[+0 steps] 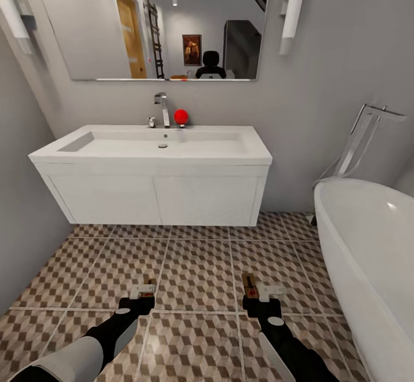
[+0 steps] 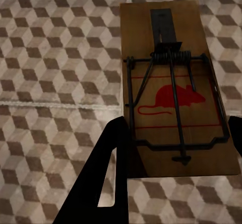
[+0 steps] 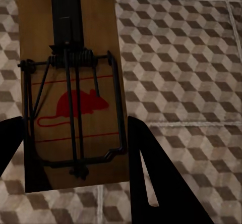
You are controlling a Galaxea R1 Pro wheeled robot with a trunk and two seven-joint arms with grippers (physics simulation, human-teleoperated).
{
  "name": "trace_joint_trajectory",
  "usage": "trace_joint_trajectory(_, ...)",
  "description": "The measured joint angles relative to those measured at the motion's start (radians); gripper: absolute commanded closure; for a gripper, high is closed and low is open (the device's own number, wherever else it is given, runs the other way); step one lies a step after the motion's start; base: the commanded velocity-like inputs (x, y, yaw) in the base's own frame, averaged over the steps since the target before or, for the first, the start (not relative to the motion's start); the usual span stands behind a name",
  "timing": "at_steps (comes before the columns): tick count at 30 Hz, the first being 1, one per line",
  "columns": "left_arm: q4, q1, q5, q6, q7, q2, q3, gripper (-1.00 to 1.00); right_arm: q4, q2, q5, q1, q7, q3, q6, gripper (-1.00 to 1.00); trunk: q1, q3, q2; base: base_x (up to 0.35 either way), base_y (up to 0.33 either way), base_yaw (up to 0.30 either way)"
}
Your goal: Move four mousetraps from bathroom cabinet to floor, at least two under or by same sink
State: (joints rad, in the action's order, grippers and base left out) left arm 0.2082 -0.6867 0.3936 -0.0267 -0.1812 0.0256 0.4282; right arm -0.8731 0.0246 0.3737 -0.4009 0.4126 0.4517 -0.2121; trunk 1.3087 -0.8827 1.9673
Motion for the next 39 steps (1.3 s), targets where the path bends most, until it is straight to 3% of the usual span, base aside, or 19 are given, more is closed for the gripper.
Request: trace_joint_trajectory(39,0.0,0.0,0.0,0.0,0.0,0.0,0.0,1.0,0.0,0.0,0.0,0.0,0.0,0.0,0.0,1.0,0.15,-0.184,0.273,0.0,0.0,0.0)
